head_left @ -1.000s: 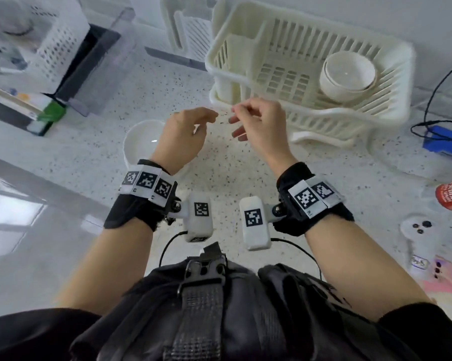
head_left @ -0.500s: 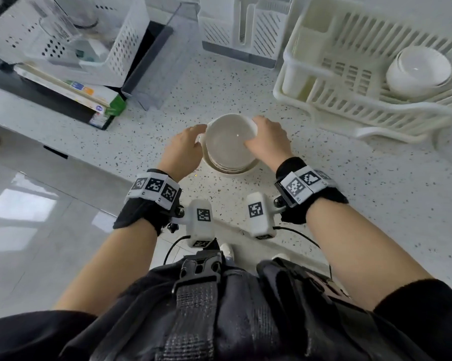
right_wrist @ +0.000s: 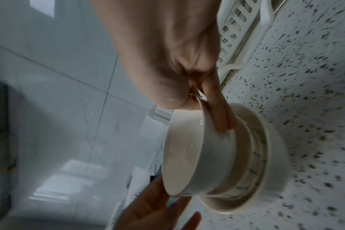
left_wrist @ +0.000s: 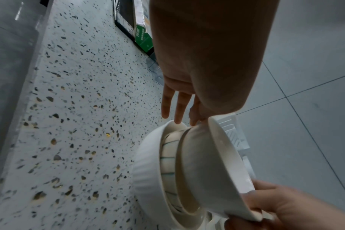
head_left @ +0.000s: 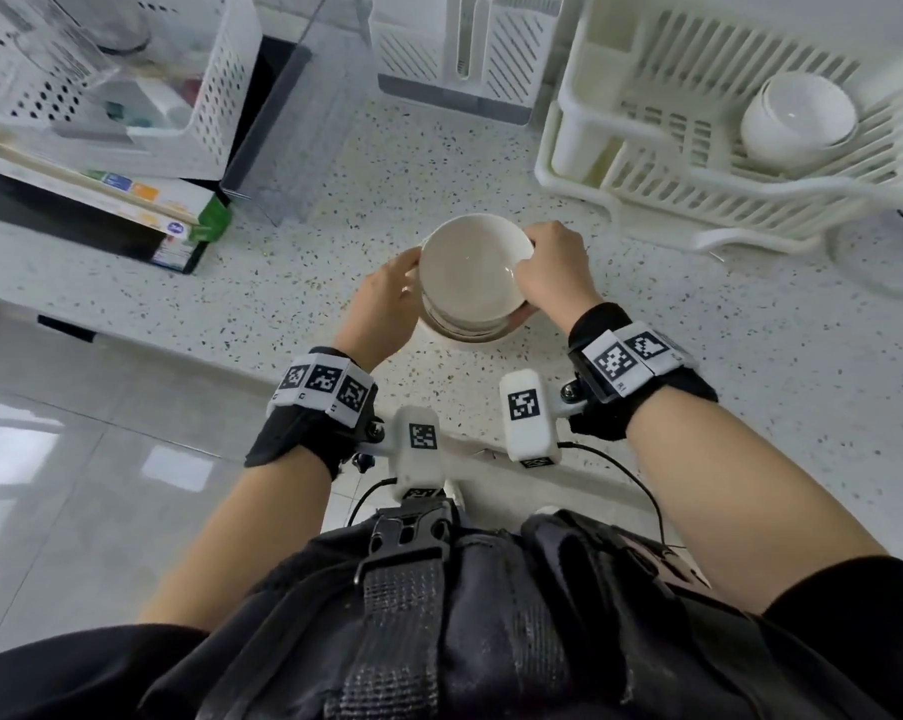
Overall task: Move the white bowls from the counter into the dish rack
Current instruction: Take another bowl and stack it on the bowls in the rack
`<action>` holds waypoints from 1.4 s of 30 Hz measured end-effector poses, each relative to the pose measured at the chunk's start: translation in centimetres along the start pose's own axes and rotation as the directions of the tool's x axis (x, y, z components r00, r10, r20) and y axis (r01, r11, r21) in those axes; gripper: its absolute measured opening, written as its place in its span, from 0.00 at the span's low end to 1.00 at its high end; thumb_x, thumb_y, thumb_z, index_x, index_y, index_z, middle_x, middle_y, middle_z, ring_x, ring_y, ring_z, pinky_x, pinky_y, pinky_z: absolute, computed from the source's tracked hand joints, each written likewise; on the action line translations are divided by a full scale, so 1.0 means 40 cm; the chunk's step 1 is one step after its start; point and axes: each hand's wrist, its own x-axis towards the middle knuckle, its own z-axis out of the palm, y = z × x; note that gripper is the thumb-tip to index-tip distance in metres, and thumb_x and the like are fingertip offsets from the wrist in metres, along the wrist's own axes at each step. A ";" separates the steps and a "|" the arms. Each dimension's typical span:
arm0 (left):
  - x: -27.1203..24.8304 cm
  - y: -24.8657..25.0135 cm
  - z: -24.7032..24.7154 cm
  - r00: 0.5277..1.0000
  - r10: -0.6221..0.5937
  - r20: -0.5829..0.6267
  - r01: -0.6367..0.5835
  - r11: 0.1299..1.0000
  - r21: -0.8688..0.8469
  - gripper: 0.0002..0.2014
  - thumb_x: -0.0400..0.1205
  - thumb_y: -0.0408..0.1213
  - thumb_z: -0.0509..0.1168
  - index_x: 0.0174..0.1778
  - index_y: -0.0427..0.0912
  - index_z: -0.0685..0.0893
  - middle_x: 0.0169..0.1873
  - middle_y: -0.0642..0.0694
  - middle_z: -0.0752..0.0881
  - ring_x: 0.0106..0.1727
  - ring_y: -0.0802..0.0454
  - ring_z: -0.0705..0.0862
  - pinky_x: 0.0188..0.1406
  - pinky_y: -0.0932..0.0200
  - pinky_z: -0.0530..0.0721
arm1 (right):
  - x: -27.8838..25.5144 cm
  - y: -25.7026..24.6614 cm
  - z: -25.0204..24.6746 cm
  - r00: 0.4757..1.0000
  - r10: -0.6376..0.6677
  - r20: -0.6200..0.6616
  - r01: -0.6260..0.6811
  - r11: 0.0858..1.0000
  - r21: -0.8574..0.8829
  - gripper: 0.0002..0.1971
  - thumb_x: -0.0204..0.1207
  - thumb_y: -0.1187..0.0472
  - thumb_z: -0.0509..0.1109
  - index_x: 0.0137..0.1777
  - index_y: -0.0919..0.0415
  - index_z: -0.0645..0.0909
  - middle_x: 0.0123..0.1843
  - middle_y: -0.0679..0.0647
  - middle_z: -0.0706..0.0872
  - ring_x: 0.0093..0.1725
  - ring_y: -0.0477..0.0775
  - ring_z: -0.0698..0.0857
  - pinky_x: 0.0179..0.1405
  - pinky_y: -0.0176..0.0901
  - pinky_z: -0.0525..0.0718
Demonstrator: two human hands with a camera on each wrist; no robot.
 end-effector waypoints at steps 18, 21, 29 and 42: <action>0.186 0.267 0.156 0.956 0.290 -0.043 -0.292 0.954 -0.068 0.22 0.77 0.18 0.52 0.63 0.35 0.81 0.60 0.39 0.86 0.63 0.46 0.83 0.69 0.55 0.78 | -0.017 0.209 -0.273 0.962 0.272 -0.024 -0.165 0.650 0.742 0.19 0.76 0.80 0.56 0.63 0.71 0.78 0.60 0.63 0.80 0.28 0.65 0.90 0.22 0.49 0.90; 0.231 0.353 0.230 0.939 0.343 0.001 -0.342 0.937 -0.068 0.22 0.77 0.19 0.52 0.63 0.36 0.81 0.59 0.40 0.87 0.63 0.48 0.83 0.68 0.55 0.78 | 0.008 0.284 -0.333 0.938 0.326 -0.117 -0.120 0.624 0.772 0.18 0.75 0.80 0.56 0.61 0.71 0.79 0.60 0.65 0.81 0.26 0.63 0.89 0.24 0.52 0.91; 0.376 0.539 0.432 0.915 0.371 0.155 -0.375 0.927 -0.004 0.18 0.81 0.25 0.58 0.66 0.37 0.79 0.64 0.42 0.84 0.68 0.50 0.79 0.73 0.53 0.75 | 0.113 0.468 -0.477 0.736 0.481 -0.476 0.061 0.653 0.755 0.21 0.70 0.80 0.54 0.61 0.67 0.75 0.48 0.46 0.78 0.52 0.57 0.84 0.39 0.56 0.92; 0.594 0.602 0.605 0.838 0.052 0.543 -0.283 0.893 0.351 0.41 0.73 0.54 0.69 0.78 0.41 0.61 0.77 0.42 0.69 0.76 0.43 0.69 0.77 0.44 0.68 | 0.407 0.607 -0.590 0.778 0.511 -0.365 0.002 0.579 0.815 0.17 0.72 0.79 0.55 0.56 0.63 0.73 0.46 0.46 0.74 0.52 0.60 0.83 0.32 0.61 0.92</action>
